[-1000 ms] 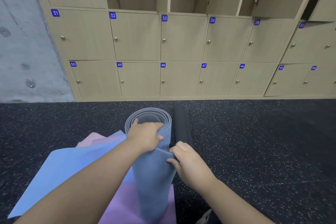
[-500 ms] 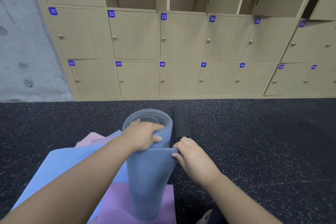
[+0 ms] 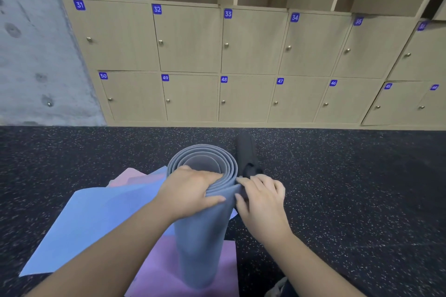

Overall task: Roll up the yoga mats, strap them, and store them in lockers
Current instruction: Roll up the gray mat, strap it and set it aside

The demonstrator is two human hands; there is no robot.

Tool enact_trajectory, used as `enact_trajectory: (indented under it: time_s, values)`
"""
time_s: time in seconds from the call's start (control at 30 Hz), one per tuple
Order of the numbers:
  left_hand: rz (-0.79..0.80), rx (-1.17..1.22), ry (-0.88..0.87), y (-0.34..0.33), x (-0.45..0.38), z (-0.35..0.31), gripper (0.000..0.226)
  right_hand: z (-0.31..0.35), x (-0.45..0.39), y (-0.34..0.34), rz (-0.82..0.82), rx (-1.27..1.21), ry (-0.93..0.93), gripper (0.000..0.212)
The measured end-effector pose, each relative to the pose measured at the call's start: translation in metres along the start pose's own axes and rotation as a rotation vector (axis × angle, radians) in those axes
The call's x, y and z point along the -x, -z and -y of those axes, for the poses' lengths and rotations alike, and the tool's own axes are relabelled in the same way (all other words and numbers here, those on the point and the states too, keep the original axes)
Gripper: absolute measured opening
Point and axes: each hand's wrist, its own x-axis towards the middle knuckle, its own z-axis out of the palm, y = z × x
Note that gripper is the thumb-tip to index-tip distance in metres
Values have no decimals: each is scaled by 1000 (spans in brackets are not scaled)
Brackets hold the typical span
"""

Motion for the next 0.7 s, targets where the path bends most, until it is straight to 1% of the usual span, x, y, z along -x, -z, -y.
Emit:
enact_trajectory:
  time_s: [0.03,0.1,0.13,0.17,0.23,0.37,0.5,0.57,0.63,0.67,0.7]
  values:
    - [1,9,4,0,-1,1,65,0,2,1,21,-34,-9,41]
    - [-2,24,14,0,-3,1,50,0,4,7,82,-193,-60,49]
    - [-9,26,21,0,-5,1,46,1,4,12,125,-272,-95,52]
    - [-13,22,31,0,-6,0,47,2,4,16,152,-332,-107,56]
    - [-4,13,71,1,-8,-2,53,3,4,22,140,-342,-65,60]
    - [35,98,161,9,-6,-6,65,6,3,20,67,-360,-4,53]
    - [38,109,140,14,-3,-10,68,9,-2,14,58,-352,57,50]
    - [16,114,119,13,0,-8,73,12,-4,14,72,-347,67,55]
    - [-25,119,71,11,3,-8,84,17,-7,17,116,-357,85,63]
    - [-48,131,53,10,4,-8,85,21,-9,19,134,-369,82,67]
    - [-70,145,43,8,5,-8,77,25,-10,19,161,-391,69,70]
